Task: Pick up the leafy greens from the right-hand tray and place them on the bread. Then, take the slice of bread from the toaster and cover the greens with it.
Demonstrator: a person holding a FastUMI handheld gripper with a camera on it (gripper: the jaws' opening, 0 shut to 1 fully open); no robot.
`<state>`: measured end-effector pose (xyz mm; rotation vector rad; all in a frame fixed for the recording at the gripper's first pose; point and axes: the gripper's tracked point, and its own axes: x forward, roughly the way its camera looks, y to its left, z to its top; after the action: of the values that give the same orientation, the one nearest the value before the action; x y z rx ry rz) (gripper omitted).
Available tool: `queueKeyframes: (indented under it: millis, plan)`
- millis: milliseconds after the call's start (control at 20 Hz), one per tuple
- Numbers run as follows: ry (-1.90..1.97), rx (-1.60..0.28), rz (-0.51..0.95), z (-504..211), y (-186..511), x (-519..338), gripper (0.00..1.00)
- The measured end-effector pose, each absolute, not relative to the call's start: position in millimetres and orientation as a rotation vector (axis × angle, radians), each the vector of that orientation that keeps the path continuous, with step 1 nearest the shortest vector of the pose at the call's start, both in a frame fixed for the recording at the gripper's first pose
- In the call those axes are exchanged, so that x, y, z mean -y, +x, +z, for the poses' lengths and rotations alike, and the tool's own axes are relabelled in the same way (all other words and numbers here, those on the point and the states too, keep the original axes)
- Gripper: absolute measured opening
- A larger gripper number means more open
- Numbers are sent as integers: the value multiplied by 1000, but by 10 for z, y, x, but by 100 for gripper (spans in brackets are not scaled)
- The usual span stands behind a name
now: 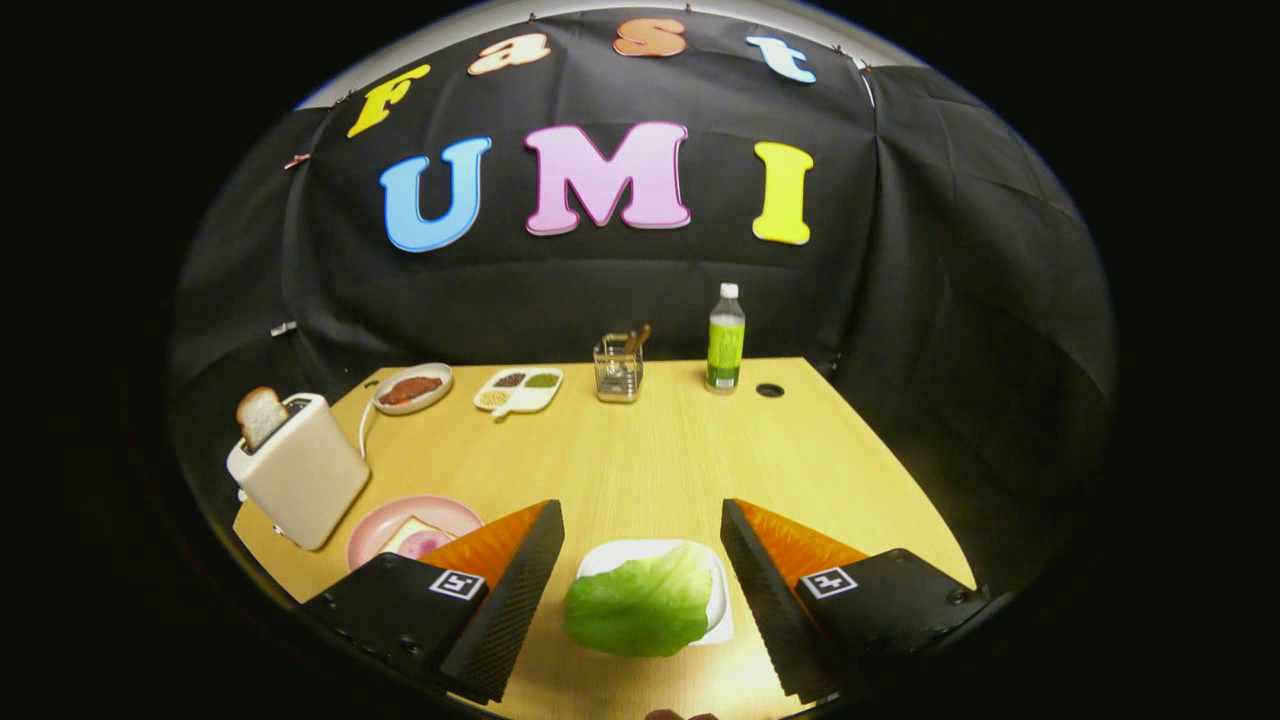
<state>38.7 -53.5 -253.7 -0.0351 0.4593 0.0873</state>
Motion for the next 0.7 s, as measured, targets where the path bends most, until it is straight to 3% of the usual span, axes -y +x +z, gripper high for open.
queueKeyframes:
  millis: [350,700]
  plan:
    - [-47,-665,48,-3609,353,608,99]
    - [-32,-741,38,-3931,371,567,98]
